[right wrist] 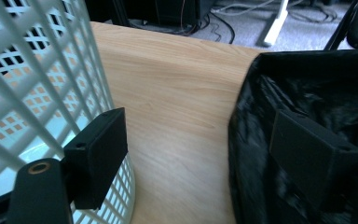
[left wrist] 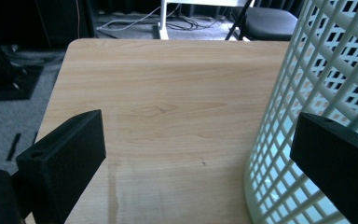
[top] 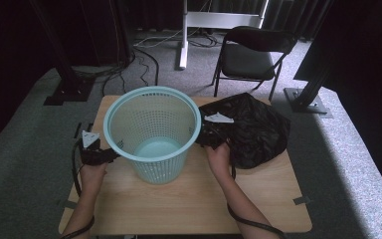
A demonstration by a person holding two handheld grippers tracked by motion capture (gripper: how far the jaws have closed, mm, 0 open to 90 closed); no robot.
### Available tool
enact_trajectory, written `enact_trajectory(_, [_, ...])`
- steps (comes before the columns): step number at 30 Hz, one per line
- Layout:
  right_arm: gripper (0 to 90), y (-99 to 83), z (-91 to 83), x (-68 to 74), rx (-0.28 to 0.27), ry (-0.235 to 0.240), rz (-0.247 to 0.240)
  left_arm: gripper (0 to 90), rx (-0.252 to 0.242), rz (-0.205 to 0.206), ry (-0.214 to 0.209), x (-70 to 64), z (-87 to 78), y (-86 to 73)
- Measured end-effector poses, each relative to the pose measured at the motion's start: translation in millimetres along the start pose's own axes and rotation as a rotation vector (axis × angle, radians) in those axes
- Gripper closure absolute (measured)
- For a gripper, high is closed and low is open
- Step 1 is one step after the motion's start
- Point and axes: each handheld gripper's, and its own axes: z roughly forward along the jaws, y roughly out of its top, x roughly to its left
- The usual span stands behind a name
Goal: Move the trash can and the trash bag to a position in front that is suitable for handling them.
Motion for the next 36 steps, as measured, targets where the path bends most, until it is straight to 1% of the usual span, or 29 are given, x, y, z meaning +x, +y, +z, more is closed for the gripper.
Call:
enact_trajectory(1, [18.4, 0.0, 0.0, 0.0, 0.0, 0.0, 0.0, 3.3, 0.0, 0.0, 0.0, 0.0, 0.0, 0.0])
enact_trajectory(2, [18.8, -3.7, -7.3, -2.4, 0.003, 0.001, 0.012, 3.3, 0.003, 0.006, -0.008, -3.8, -0.7, -1.2])
enact_trajectory(3, [18.8, -7.2, -12.9, -5.2, -0.009, 0.001, 0.023, 3.3, 0.002, 0.013, -0.027, -9.2, -1.9, -2.8])
enact_trajectory(4, [18.8, -11.9, -19.8, -8.8, -0.007, 0.007, 0.036, 3.3, 0.005, 0.01, -0.038, -12.9, -2.5, -3.6])
enact_trajectory(5, [18.8, -15.0, -24.1, -11.2, -0.004, 0.002, 0.038, 3.3, 0.005, 0.01, -0.049, -16.7, -3.0, -4.4])
enact_trajectory(7, [18.8, -20.5, -31.3, -15.5, -0.008, 0.01, 0.046, 3.3, 0.012, 0.016, -0.063, -22.7, -3.6, -4.7])
enact_trajectory(8, [18.9, -25.3, -38.8, -19.5, -0.003, 0.008, 0.05, 3.3, 0.014, 0.018, -0.068, -25.6, -3.8, -4.5])
enact_trajectory(9, [18.9, -25.3, -38.8, -19.5, -0.003, 0.008, 0.05, 3.3, 0.017, 0.027, -0.076, -29.5, -3.9, -4.2])
enact_trajectory(12, [19.3, -32.4, -51.7, -24.8, -0.003, -0.003, 0.063, 3.3, 0.023, 0.048, -0.091, -41.0, -4.9, -4.0])
enact_trajectory(16, [19.2, -44.4, -67.6, -34.3, -0.014, 0.009, 0.093, 3.3, 0.039, 0.088, -0.122, -56.3, -8.9, -4.6])
enact_trajectory(20, [19.2, -52.1, -82.4, -40.0, -0.021, -0.008, 0.08, 3.3, 0.041, 0.115, -0.134, -68.3, -12.4, -6.7])
enact_trajectory(24, [19.3, -58.8, -92.7, -45.3, -0.024, -0.011, 0.094, 3.3, 0.043, 0.138, -0.14, -78.3, -13.8, -6.8])
enact_trajectory(26, [19.8, -61.3, -97.6, -46.2, -0.024, -0.016, 0.096, 3.3, 0.045, 0.146, -0.153, -81.4, -13.8, -7.4])
enact_trajectory(28, [20.8, -63.0, -100.3, -48.1, -0.023, -0.012, 0.123, 3.3, 0.048, 0.148, -0.161, -82.1, -12.5, -7.0])
enact_trajectory(29, [20.8, -63.4, -100.7, -48.8, -0.021, -0.01, 0.133, 3.3, 0.048, 0.153, -0.158, -81.7, -12.0, -6.4])
enact_trajectory(30, [20.3, -63.4, -100.7, -49.1, -0.02, -0.013, 0.133, 3.2, 0.052, 0.156, -0.158, -80.6, -11.3, -5.7])
enact_trajectory(31, [18.2, -62.5, -100.5, -49.8, -0.013, -0.021, 0.123, 3.2, 0.055, 0.153, -0.167, -79.6, -10.8, -5.6])
enact_trajectory(32, [16.8, -61.6, -100.8, -50.5, -0.01, -0.03, 0.113, 3.2, 0.06, 0.137, -0.179, -78.0, -10.2, -6.4])
enact_trajectory(33, [15.9, -60.0, -101.4, -52.0, -0.013, -0.052, 0.094, 3.1, 0.06, 0.132, -0.171, -77.1, -9.7, -8.4])
enact_trajectory(34, [14.8, -57.8, -102.3, -56.4, -0.019, -0.054, 0.1, 3.1, 0.065, 0.132, -0.167, -75.0, -9.5, -10.7])
enact_trajectory(35, [14.3, -55.9, -102.8, -62.3, -0.027, -0.044, 0.121, 3.1, 0.078, 0.134, -0.171, -71.0, -9.2, -13.5])
enact_trajectory(36, [14.3, -53.6, -103.3, -69.5, -0.029, -0.041, 0.145, 3.1, 0.084, 0.119, -0.167, -67.6, -8.0, -17.1])
